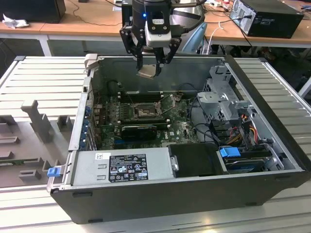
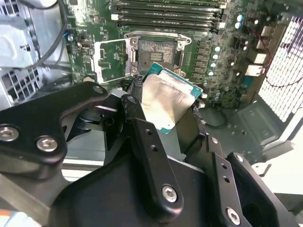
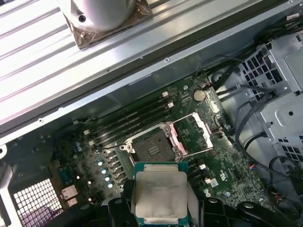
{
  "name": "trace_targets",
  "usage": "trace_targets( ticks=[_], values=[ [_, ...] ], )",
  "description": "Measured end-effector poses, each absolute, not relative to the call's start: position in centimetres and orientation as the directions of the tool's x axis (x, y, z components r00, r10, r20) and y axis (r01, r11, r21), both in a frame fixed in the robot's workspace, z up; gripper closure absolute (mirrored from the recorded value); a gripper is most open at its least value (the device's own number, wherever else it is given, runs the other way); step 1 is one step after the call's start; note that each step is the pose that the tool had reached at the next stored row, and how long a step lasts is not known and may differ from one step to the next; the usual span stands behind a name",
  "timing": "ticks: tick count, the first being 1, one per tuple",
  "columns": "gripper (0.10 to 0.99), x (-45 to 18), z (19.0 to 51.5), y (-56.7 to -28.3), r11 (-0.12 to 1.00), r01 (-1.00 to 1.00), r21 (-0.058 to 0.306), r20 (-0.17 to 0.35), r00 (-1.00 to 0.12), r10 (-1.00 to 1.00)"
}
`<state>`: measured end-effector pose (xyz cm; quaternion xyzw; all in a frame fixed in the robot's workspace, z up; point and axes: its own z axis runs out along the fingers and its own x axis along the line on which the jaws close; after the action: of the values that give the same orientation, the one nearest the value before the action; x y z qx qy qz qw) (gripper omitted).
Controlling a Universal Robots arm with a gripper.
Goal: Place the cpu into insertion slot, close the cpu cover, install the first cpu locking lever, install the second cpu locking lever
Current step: 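Place the cpu into insertion slot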
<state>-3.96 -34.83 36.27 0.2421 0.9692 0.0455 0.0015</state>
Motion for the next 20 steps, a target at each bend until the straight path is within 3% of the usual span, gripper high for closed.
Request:
trace_targets(
  ticks=[20],
  values=[
    [0.557, -3.96, 35.56, -34.82, 0.688, 0.721, 0.079, 0.023, -0.692, 0.722]
  ],
)
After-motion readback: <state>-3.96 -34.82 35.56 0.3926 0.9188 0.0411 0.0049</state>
